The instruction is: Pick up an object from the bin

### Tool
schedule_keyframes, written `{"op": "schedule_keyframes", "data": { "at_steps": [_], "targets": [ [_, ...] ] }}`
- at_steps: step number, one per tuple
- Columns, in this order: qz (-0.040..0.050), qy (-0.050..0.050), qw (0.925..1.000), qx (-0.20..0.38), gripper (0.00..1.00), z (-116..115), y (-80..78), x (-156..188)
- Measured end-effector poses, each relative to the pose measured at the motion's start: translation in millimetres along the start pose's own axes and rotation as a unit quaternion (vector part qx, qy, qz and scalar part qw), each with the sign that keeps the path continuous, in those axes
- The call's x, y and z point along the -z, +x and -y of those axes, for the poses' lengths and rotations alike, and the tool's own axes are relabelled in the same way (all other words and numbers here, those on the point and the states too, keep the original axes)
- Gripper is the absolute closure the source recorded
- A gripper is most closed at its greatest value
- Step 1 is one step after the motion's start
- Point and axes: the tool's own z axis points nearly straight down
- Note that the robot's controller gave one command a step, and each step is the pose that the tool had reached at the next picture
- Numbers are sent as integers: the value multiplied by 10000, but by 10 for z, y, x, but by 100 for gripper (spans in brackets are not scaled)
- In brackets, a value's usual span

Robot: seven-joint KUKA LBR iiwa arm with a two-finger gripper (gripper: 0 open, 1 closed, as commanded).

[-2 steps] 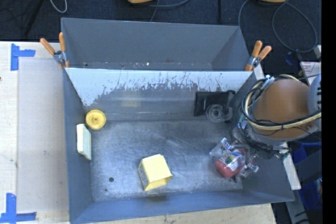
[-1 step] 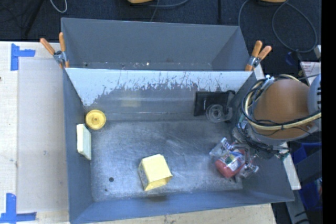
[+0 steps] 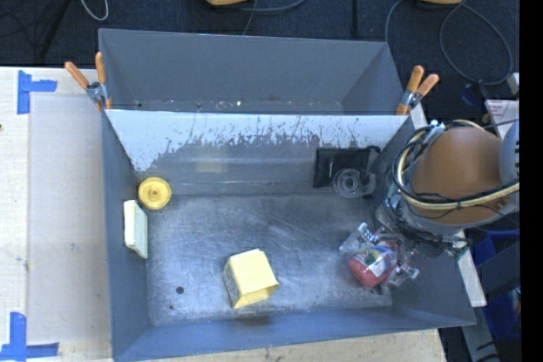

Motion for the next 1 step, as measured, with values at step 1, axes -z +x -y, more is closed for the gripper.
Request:
{"op": "schedule_keyframes", "data": {
  "at_steps": [1],
  "targets": [
    [-4, -35, 10000, -9, 100, -27, 2, 206]
  ]
}}
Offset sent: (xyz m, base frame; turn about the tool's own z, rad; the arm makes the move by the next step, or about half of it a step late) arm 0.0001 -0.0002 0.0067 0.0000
